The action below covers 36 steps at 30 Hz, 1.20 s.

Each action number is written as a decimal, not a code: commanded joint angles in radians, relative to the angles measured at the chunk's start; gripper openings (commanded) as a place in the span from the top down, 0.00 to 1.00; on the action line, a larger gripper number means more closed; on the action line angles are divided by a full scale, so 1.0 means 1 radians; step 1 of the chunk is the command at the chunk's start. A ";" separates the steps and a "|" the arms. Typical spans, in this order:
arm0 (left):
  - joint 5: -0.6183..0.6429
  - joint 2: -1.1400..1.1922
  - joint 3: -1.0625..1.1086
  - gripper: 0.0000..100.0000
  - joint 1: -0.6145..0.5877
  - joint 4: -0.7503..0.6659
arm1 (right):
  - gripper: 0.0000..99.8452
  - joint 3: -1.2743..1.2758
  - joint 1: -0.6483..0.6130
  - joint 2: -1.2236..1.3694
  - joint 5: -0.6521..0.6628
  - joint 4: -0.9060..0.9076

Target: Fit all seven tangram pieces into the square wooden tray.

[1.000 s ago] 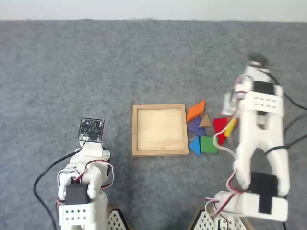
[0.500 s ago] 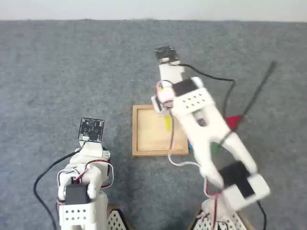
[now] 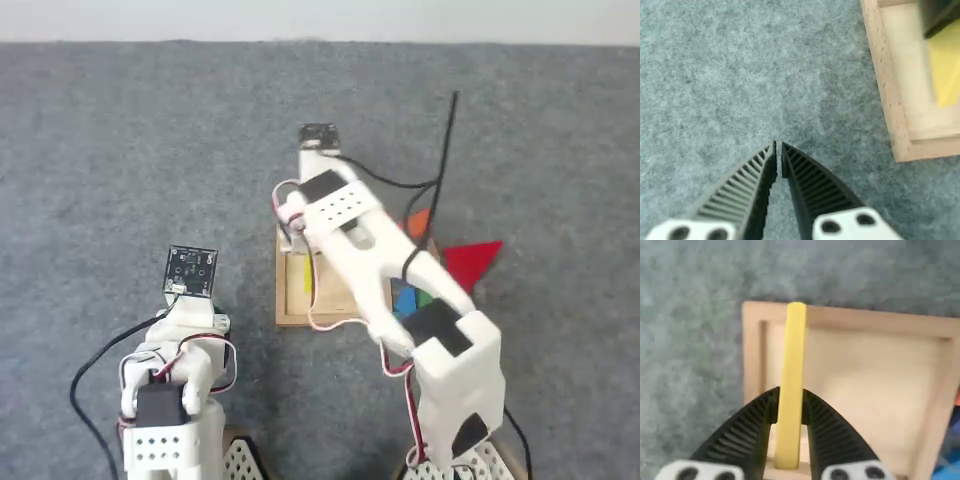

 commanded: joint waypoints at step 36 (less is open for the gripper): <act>-0.002 -0.015 -0.010 0.98 0.005 0.003 | 0.80 -0.021 0.031 -0.035 -0.008 -0.008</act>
